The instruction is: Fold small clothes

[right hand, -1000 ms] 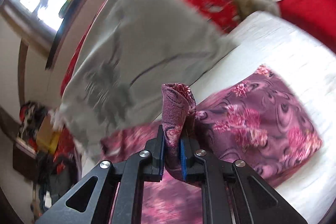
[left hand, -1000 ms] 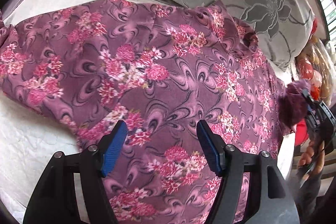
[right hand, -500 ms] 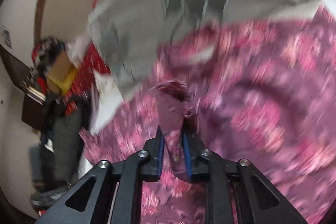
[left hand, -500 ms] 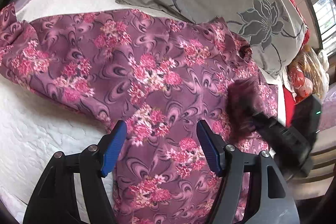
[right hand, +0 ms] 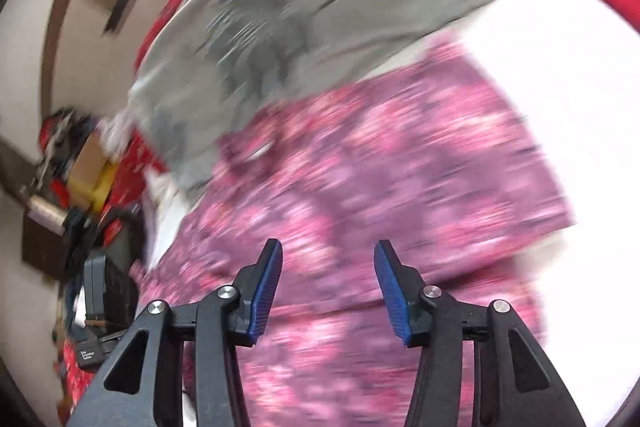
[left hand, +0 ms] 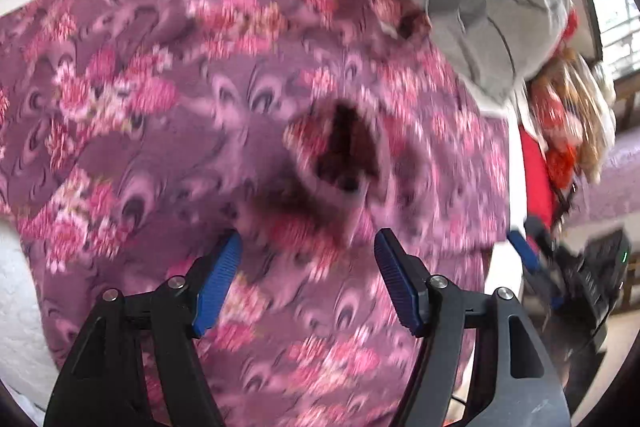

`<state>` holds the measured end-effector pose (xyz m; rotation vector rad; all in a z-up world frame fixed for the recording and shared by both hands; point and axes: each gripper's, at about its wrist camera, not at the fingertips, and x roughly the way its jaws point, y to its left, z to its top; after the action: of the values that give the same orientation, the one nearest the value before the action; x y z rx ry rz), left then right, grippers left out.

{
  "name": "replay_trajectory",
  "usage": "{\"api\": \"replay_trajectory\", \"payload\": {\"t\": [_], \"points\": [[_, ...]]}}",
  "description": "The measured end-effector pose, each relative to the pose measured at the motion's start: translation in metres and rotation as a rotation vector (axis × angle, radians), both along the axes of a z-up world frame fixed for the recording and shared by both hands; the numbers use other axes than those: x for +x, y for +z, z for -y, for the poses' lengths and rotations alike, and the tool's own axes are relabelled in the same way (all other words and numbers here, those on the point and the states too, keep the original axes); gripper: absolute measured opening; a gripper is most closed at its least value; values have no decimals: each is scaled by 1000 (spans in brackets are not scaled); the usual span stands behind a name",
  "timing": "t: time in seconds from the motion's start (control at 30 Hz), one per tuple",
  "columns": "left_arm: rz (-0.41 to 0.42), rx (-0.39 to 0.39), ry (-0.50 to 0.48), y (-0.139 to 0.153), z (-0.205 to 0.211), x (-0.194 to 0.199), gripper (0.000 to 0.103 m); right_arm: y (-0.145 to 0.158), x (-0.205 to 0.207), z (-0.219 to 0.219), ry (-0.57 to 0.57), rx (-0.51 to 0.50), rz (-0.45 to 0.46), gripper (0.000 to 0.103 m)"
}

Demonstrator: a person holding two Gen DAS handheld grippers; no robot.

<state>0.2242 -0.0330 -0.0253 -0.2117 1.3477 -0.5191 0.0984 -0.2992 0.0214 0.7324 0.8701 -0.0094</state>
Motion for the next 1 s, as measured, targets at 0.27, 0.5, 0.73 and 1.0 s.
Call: {"api": "replay_trajectory", "payload": {"t": [0.27,0.5,0.73,1.0], "points": [[129,-57,135,38,-32,17,8,-23,-34,100,-236,42,-31,50],[118,-39,237,31,-88,25,8,-57,-11,96,-160,171,-29,50],[15,24,221,-20,-99,25,18,-41,-3,60,-68,24,34,7],[110,-132,270,32,-124,12,33,-15,-9,47,-47,-106,33,14]]}}
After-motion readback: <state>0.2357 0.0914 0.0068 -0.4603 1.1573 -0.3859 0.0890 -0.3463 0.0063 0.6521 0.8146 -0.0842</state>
